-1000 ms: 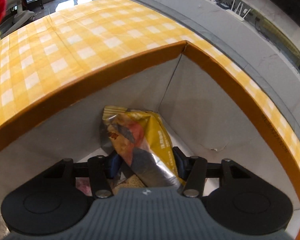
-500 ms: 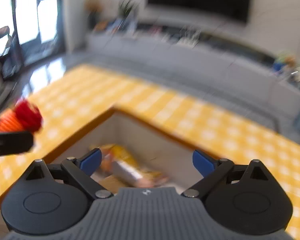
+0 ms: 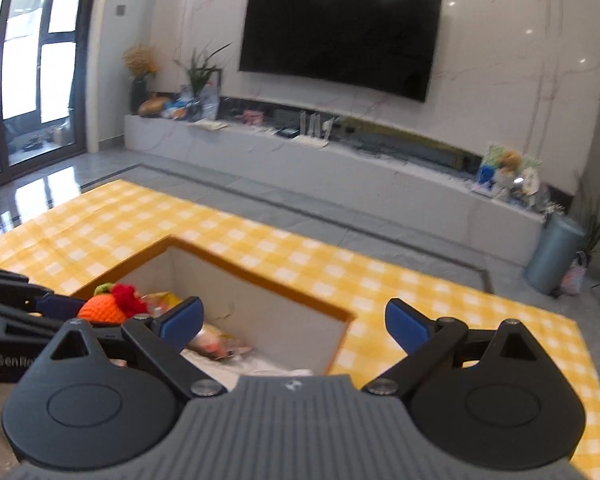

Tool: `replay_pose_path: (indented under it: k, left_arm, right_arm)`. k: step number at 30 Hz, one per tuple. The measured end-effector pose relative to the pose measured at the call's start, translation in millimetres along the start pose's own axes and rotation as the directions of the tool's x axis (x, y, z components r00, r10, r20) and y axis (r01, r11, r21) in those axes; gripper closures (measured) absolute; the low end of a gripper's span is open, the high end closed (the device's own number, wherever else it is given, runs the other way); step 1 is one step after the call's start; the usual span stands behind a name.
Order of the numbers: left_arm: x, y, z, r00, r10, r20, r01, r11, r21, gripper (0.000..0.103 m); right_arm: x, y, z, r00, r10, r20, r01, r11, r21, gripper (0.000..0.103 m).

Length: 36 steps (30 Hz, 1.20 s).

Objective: Organize soft objects

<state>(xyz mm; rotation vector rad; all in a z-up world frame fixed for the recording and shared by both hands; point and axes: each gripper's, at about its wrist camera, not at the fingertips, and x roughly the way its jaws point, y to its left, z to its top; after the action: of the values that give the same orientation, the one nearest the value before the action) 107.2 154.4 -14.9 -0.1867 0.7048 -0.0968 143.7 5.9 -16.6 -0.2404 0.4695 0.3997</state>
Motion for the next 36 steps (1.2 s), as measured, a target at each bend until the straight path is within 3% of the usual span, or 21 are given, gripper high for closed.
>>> replay_pose_path:
  k: [4, 9, 12, 13, 14, 16, 21, 26, 29, 31, 34, 36]
  left_arm:
    - [24, -24, 20, 1.0, -0.01, -0.016, 0.011, 0.997, 0.078, 0.056]
    - [70, -35, 17, 0.997, -0.024, -0.078, 0.026, 0.999, 0.033, 0.056]
    - [86, -39, 9, 0.995, -0.015, -0.099, 0.018, 0.999, 0.033, 0.053]
    - [89, -40, 7, 0.996, -0.002, -0.092, 0.005, 0.999, 0.034, 0.04]
    - [88, -42, 6, 0.997, 0.013, -0.081, -0.01, 0.999, 0.037, 0.018]
    - [85, -48, 4, 0.998, 0.053, -0.043, -0.05, 0.996, 0.068, 0.004]
    - [74, -64, -1, 0.995, 0.101, -0.012, -0.098, 0.983, 0.158, 0.004]
    - [45, -80, 2, 0.991, 0.116, 0.063, -0.125, 0.979, 0.163, 0.004]
    - [20, -91, 6, 0.983, 0.107, 0.152, -0.126, 0.984, 0.122, 0.004]
    - [4, -102, 7, 0.976, 0.084, 0.199, -0.115, 0.982, 0.153, 0.004]
    - [-17, -118, 5, 0.966, 0.091, 0.243, -0.136, 0.975, 0.174, 0.004]
    - [-28, -127, -1, 0.95, 0.096, 0.298, -0.151, 0.974, 0.166, 0.004]
  right_arm:
    - [-12, -22, 2, 0.998, -0.047, 0.034, 0.045, 0.998, 0.048, 0.01]
    - [-24, -51, -11, 0.999, -0.001, 0.052, -0.005, 0.994, 0.108, 0.01]
    - [-28, -59, -22, 0.998, -0.014, 0.062, 0.006, 0.992, 0.123, 0.01]
    - [-29, -61, -25, 0.998, -0.024, 0.062, 0.016, 0.991, 0.133, 0.01]
    - [-30, -63, -30, 0.998, -0.027, 0.058, 0.018, 0.989, 0.147, 0.01]
    - [-32, -68, -35, 0.999, -0.009, 0.04, 0.002, 0.986, 0.167, 0.01]
    - [-38, -70, -39, 0.999, -0.045, 0.022, 0.04, 0.984, 0.172, 0.01]
    - [-56, -75, -40, 0.995, -0.1, 0.022, 0.095, 0.981, 0.172, 0.01]
    - [-67, -76, -40, 0.979, -0.203, 0.003, 0.2, 0.969, 0.146, 0.009]
    - [-74, -76, -43, 0.967, -0.254, -0.008, 0.253, 0.96, 0.123, 0.009]
    - [-87, -77, -49, 0.971, -0.238, 0.014, 0.233, 0.959, 0.162, 0.009]
    - [-93, -74, -52, 0.973, -0.226, 0.036, 0.217, 0.961, 0.172, 0.007]
